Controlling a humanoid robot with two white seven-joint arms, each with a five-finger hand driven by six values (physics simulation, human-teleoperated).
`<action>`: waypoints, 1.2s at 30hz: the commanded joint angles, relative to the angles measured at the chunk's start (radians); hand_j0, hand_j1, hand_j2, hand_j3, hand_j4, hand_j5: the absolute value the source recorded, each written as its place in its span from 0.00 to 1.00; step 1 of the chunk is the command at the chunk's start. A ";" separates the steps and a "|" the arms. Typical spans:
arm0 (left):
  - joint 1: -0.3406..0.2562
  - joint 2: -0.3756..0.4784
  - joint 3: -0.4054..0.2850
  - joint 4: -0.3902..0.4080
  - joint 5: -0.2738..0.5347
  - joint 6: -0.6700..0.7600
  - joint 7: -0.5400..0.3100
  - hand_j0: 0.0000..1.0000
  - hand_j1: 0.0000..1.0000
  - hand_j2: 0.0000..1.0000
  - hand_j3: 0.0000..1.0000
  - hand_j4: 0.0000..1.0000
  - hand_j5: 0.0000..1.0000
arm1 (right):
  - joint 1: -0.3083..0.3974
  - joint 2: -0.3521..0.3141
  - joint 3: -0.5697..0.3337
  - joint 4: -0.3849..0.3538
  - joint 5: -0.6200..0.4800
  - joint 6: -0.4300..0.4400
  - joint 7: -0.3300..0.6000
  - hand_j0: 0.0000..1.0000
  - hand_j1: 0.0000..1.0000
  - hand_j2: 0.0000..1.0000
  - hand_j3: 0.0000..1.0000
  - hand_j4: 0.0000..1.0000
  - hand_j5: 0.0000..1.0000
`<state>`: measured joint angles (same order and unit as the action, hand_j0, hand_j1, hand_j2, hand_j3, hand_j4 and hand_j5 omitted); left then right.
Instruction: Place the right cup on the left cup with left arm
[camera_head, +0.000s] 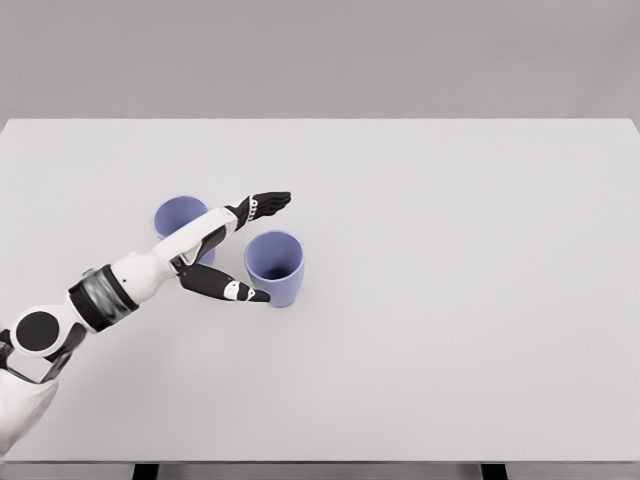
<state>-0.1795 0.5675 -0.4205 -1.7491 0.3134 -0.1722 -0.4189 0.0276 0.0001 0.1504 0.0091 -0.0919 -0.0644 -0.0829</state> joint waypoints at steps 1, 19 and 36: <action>0.000 -0.008 0.000 0.008 0.001 0.000 0.000 1.00 1.00 1.00 1.00 1.00 1.00 | 0.000 0.000 0.000 0.000 0.000 0.000 0.000 1.00 1.00 1.00 1.00 1.00 1.00; 0.014 -0.041 -0.003 0.062 -0.025 0.000 0.000 1.00 1.00 1.00 1.00 1.00 1.00 | 0.000 0.000 0.000 0.000 0.000 0.000 0.000 1.00 1.00 1.00 1.00 1.00 1.00; 0.014 -0.064 -0.003 0.097 -0.045 0.000 0.000 1.00 1.00 1.00 1.00 1.00 1.00 | 0.000 0.000 0.000 0.000 0.000 0.000 0.000 1.00 1.00 1.00 1.00 1.00 1.00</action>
<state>-0.1657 0.5041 -0.4235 -1.6529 0.2639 -0.1720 -0.4189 0.0276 0.0001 0.1504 0.0091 -0.0919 -0.0644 -0.0829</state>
